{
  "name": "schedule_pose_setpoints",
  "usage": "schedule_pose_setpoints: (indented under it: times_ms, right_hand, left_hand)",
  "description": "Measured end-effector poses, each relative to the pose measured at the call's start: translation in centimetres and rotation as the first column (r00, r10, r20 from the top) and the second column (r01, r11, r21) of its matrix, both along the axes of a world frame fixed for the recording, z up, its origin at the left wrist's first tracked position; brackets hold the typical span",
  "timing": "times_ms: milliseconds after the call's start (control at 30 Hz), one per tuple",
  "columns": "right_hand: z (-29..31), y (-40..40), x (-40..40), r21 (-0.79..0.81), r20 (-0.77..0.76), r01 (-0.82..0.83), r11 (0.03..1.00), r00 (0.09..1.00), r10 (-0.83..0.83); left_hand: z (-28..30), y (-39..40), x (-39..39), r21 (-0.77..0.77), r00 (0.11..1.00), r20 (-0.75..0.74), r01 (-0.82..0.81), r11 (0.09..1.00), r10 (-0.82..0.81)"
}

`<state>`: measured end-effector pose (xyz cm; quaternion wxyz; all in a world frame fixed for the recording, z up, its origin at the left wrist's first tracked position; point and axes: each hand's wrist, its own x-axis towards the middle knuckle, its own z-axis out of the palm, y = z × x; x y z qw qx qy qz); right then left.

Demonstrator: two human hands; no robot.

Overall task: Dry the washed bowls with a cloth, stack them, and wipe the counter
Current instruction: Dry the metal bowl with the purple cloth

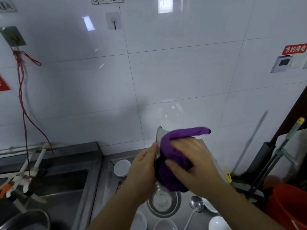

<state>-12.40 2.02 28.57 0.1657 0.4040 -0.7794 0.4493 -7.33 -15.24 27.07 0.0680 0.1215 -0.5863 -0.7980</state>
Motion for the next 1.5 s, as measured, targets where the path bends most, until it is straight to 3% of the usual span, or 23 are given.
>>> schedule_pose_setpoints:
  times_ms: [33,100,267,367,467,533,633,800,933,1000,1133,1267,1367,1500]
  right_hand:
    - [-0.2,0.0,-0.1,0.111,-0.126,-0.013,0.994,0.992,0.027]
    - [-0.4,0.0,-0.1,0.193,-0.194,-0.035,0.981,0.978,0.073]
    - [-0.1,0.1,-0.2,0.239,-0.154,-0.082,0.968,0.981,0.121]
    - [0.9,-0.2,-0.9,0.208,-0.127,-0.062,0.976,0.988,0.090]
    - [2.0,-0.4,-1.4,0.054,0.002,-0.036,0.998,0.999,0.036]
    - [2.9,-0.2,-2.0,-0.075,0.224,-0.013,0.997,0.974,0.029]
    - [3.4,0.2,-3.4,-0.289,0.586,0.030,0.957,0.796,0.153]
    - [2.8,0.2,-4.4,-0.496,0.796,0.234,0.836,0.506,0.331]
    - [0.2,-0.7,-4.0,-0.515,0.857,0.457,0.725,0.253,0.450]
    - [-0.6,-1.3,-3.5,-0.525,0.845,0.500,0.689,0.210,0.492]
    - [-1.1,-2.8,-2.0,-0.506,0.848,0.499,0.704,0.137,0.512]
    - [-1.8,-4.1,-0.6,-0.500,0.859,0.534,0.682,0.204,0.469]
    - [-1.8,-4.8,0.9,-0.516,0.857,0.534,0.670,0.330,0.397]
    - [-2.5,-5.3,2.7,-0.513,0.823,0.451,0.731,0.500,0.269]
  left_hand:
    - [0.1,0.1,0.1,0.006,1.000,-0.021,0.005,1.000,-0.005]
    - [0.2,0.0,0.5,0.012,0.998,-0.060,0.033,0.999,-0.032]
    - [0.1,-0.1,1.0,0.055,0.998,-0.048,0.041,0.998,-0.038]
    - [0.5,0.2,1.1,0.006,0.997,-0.056,0.051,0.999,-0.051]
    - [1.0,0.5,1.5,-0.053,0.995,-0.080,0.054,0.997,-0.058]
    - [1.2,0.6,2.0,-0.117,0.992,-0.097,0.065,0.991,-0.077]
    - [1.8,0.5,2.6,-0.192,0.987,-0.136,0.064,0.979,-0.091]
    - [2.4,0.9,2.8,-0.197,0.981,-0.186,0.018,0.980,-0.056]
    - [3.1,0.9,2.3,-0.058,0.981,-0.193,-0.039,0.998,0.027]
    - [3.3,1.1,2.1,-0.047,0.980,-0.188,-0.076,0.996,0.065]
    - [3.3,1.6,1.4,-0.015,0.976,-0.156,-0.155,0.988,0.151]
    - [3.1,2.2,0.1,0.051,0.962,-0.121,-0.241,0.969,0.245]
    - [3.1,2.4,-0.9,0.151,0.953,-0.064,-0.285,0.947,0.297]
    - [3.4,2.6,-1.5,0.134,0.954,-0.001,-0.298,0.945,0.301]
